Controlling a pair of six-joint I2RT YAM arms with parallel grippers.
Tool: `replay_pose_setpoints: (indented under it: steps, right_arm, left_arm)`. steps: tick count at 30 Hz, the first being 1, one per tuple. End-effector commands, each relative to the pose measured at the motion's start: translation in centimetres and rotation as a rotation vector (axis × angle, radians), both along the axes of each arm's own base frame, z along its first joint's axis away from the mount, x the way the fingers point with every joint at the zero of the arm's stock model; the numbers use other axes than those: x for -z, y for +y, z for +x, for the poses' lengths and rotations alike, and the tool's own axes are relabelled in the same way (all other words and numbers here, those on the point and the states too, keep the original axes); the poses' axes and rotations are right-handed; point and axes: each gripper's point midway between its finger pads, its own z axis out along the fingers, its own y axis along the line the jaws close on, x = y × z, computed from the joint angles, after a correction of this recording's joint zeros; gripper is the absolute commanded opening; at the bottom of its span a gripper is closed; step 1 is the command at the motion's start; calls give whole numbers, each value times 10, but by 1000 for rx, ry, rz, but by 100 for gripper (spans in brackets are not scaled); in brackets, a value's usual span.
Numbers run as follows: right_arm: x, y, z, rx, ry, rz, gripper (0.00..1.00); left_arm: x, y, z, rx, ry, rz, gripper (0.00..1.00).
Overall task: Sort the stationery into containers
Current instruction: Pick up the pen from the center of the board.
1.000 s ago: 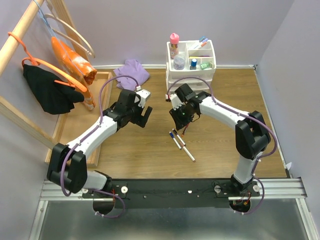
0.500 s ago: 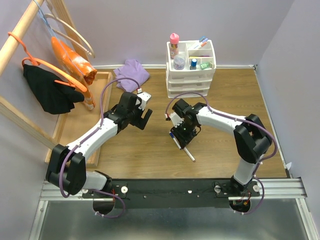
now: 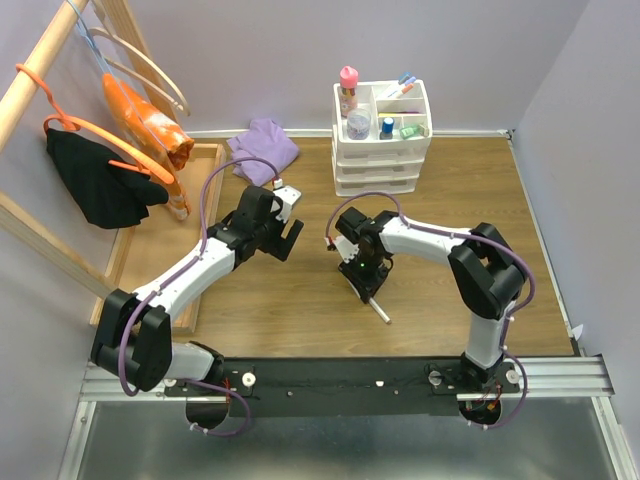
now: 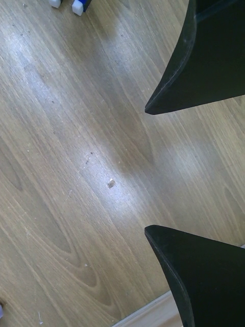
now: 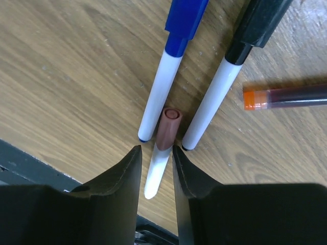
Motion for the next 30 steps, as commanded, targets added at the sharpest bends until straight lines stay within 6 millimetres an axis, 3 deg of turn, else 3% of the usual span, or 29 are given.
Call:
replay_pose_setpoints:
  steps: [1,8,9,10,12,13,16,19,22,23,25,26,28,29,30]
  right_arm:
    - [7,0,3,14,-11,-42,35]
    - [20,-2,1,-4,-22,-81,23]
    - [20,-1,1,-19,-25,-83,18]
    - [15,0,2,-34,-24,-83,4]
    - [0,-2,6,-76,-45,-75,1]
    - [-21,-4,5,-81,-62,-64,0]
    - [-54,-19,1,-61,-38,-58,1]
    - [-94,-19,10,-52,-53,19,0]
    - [-133,-9,43,-77,-152,105,1]
    - [-147,-7,63,-71,-204,150,1]
    - [-195,18,118,-45,-383,324,1]
    - [-218,11,148,19,-452,397,1]
    - [-288,29,203,67,-637,618,0]
    - [-310,19,227,105,-704,676,1]
    - [-337,23,238,125,-750,762,1]
  left_arm:
    - [-10,2,5,-10,-48,3,99]
    - [-8,1,6,-13,-42,-3,99]
    - [-9,0,7,-10,-43,-5,99]
    - [-9,0,7,-12,-41,-6,99]
    - [-12,1,7,-8,-40,3,99]
    - [-13,1,7,-5,-41,6,99]
    - [-14,0,6,11,-31,9,99]
    - [-15,-2,10,9,-10,-2,99]
    - [-18,-3,15,7,-6,0,99]
    - [-18,-2,16,7,-4,4,99]
    - [-21,-2,20,9,-9,7,99]
    - [-22,-1,21,12,-13,11,99]
    - [-25,-1,22,16,-11,18,99]
    - [-24,0,21,17,-7,23,99]
    - [-25,-3,19,41,-1,14,99]
